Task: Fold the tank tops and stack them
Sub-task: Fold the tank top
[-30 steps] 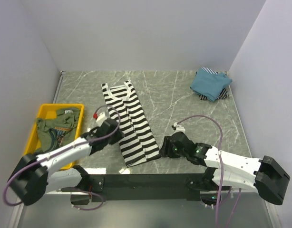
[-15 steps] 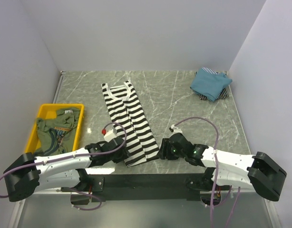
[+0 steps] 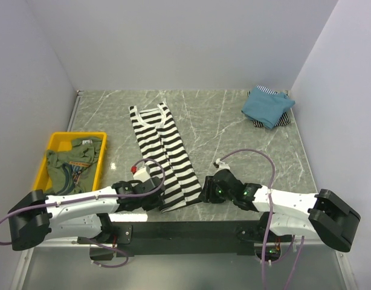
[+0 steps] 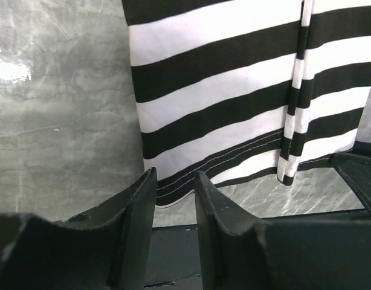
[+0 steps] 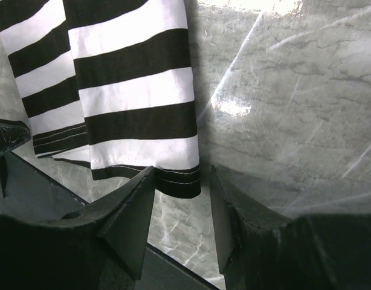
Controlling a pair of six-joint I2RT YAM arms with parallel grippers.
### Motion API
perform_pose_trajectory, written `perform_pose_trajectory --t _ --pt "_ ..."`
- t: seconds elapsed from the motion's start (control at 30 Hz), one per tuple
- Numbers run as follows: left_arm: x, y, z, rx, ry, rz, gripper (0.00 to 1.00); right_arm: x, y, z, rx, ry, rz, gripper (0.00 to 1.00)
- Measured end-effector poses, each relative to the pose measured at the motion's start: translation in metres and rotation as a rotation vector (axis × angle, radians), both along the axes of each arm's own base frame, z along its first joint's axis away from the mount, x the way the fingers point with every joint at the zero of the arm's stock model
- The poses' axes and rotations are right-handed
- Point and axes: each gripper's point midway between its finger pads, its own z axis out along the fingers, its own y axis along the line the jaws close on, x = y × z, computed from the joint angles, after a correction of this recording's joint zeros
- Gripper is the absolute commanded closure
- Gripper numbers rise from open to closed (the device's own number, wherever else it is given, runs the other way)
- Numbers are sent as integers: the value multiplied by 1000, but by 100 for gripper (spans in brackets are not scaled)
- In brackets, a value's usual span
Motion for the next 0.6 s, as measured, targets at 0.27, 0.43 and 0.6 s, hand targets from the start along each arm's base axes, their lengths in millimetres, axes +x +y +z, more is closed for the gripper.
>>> perform_pose_trajectory --t 0.27,0.43,0.6 --pt "-7 4 -4 64 36 6 65 1 1 -1 -1 -1 -1 55" --pt "-9 2 -5 124 56 11 63 2 1 -2 1 0 -7 56" --pt "-10 -1 -7 131 65 16 65 2 3 -2 3 0 -5 57"
